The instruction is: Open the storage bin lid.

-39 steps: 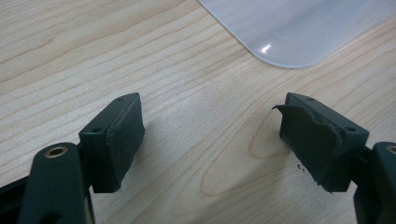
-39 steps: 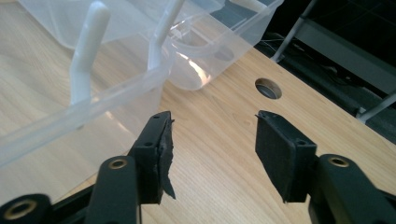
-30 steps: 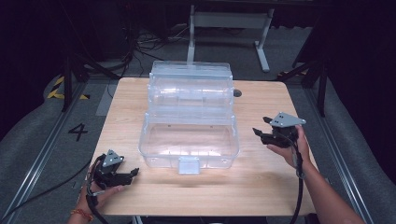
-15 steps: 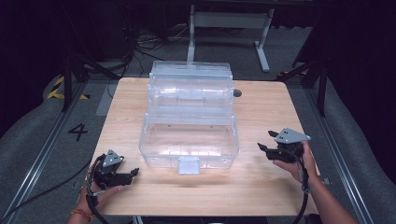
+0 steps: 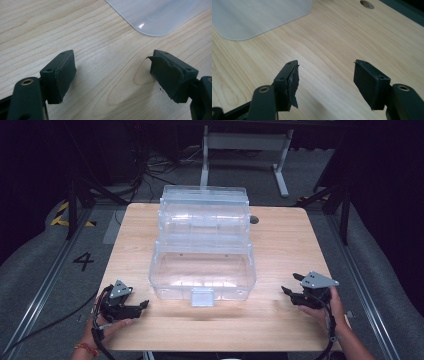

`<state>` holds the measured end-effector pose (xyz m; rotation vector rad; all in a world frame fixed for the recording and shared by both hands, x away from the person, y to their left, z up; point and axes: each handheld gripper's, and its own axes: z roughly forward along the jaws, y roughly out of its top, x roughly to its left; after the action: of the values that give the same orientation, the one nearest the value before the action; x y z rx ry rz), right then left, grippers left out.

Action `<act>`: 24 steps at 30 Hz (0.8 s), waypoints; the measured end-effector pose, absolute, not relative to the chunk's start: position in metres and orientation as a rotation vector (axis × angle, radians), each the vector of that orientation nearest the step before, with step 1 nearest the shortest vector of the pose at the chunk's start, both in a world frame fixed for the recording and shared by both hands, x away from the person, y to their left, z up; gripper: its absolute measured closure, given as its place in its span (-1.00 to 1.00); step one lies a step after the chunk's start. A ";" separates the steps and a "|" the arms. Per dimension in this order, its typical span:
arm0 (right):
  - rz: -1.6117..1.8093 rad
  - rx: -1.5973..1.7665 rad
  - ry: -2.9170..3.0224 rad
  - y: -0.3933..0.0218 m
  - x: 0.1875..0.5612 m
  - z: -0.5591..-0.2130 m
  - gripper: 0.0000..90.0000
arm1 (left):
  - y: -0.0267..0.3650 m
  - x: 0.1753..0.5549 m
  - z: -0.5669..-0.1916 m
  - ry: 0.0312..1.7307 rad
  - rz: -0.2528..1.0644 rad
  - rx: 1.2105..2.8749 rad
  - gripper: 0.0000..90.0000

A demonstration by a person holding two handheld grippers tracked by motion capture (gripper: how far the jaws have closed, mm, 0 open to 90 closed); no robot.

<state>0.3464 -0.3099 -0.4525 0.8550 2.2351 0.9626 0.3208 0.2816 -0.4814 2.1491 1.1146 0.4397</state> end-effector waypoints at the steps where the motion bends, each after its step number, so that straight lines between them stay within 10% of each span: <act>1: 0.965 0.864 2.238 -0.312 0.345 -0.454 -0.18 | 0.282 0.321 -0.481 1.113 0.438 2.149 -0.54; 24: 0.999 1.262 2.224 -0.344 0.321 -0.486 -0.53 | 0.281 0.323 -0.481 1.102 0.431 2.165 -0.60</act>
<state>0.3212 -0.3443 -0.4862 1.2616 2.2240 0.9992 0.3233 0.2810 -0.4810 2.1650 1.1021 0.4310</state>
